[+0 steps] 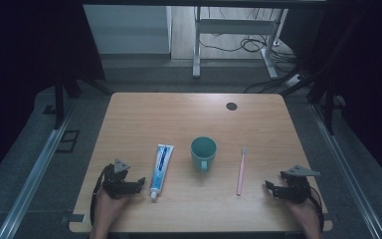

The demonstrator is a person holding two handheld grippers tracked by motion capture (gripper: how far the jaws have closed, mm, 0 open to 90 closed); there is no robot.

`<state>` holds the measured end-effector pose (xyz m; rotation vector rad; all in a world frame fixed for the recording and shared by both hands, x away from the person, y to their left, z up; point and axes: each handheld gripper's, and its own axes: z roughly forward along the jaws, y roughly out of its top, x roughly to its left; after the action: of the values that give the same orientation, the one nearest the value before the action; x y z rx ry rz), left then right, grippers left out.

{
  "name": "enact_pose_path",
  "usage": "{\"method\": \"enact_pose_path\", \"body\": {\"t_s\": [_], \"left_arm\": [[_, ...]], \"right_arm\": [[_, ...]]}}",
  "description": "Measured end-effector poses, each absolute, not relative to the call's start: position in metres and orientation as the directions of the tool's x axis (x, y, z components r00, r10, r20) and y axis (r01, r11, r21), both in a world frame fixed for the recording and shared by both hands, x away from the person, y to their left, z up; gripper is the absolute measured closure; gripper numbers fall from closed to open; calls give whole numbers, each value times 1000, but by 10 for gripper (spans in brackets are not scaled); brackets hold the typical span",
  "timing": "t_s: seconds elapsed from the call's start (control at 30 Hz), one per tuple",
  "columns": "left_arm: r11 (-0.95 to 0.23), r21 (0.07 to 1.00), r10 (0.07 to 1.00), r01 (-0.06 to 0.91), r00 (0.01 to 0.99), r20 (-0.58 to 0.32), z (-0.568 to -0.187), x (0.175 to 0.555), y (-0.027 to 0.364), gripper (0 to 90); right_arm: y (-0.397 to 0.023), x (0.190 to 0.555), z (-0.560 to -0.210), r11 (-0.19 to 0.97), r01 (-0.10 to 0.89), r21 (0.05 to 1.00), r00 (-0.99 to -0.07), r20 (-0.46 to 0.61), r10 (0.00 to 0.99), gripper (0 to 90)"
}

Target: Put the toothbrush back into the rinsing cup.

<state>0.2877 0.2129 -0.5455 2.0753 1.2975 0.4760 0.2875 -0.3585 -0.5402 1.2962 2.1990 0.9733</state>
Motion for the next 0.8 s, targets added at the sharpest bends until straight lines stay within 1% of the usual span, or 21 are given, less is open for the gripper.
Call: {"method": "enact_pose_path", "body": {"t_s": [0.57,0.77,0.8], "left_arm": [[-310,681,894,663,448,-29,-545,288,213,94],[-310,681,893,663,448,-30,-545,288,213,93],[-310,681,893,663,448,-30,-545,288,213,93]], "right_arm": [[-359,287,-540,322,592,739,-481,3,877,237],[-361,287,-539,318,600,734,-471,3,882,265],[-361,287,-538,316,606,730,-469,6,883,284]]}}
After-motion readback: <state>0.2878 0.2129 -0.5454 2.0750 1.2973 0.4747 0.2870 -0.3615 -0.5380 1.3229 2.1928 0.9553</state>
